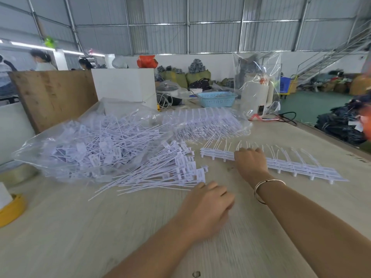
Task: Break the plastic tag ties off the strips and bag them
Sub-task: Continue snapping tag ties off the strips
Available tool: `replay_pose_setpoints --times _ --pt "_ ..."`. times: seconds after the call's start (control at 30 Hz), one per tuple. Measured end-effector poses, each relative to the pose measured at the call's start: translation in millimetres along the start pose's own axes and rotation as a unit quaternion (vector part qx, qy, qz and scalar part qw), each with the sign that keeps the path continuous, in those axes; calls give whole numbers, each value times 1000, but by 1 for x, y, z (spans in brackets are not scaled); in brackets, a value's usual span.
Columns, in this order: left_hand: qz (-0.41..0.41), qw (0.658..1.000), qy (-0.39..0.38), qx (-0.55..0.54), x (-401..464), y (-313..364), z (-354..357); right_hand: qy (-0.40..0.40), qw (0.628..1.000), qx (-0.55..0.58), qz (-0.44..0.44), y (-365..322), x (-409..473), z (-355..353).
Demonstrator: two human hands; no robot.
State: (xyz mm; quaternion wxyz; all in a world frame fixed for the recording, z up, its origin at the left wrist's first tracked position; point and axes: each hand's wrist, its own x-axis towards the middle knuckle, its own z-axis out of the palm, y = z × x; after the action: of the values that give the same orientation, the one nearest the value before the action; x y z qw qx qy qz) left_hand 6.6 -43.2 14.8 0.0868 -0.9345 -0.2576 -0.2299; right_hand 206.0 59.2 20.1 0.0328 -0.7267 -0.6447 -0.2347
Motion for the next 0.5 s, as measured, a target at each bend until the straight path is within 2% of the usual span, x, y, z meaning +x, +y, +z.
replay_pose_setpoints --times 0.1,0.17,0.23,0.27,0.3,0.33,0.4,0.43,0.47,0.5 --pt "-12 1000 -8 -20 -4 -5 -2 17 998 -53 -41 5 -4 4" --pt "-64 993 1 -95 -2 -2 -3 36 997 -55 -45 8 -7 2" --pt "-152 960 9 -237 6 4 -3 46 996 -53 -55 11 -10 -1" --pt "-202 929 9 -312 14 8 -4 46 995 -63 -65 11 -12 -3" --pt "-260 884 -1 -389 24 11 -4 55 994 -62 -69 12 -15 -5" --pt "-325 818 -18 -474 35 13 -4 82 993 -45 -67 14 -17 -6" --pt "-426 637 -24 -642 61 15 0 91 994 25 -62 17 -21 -7" --pt "-454 565 -10 -689 73 14 4 90 992 58 -64 19 -22 -6" --pt "-474 525 8 -707 83 11 9 81 989 96 -73 20 -23 -6" --pt "-490 502 24 -713 91 8 14 69 983 145 -88 22 -25 -7"
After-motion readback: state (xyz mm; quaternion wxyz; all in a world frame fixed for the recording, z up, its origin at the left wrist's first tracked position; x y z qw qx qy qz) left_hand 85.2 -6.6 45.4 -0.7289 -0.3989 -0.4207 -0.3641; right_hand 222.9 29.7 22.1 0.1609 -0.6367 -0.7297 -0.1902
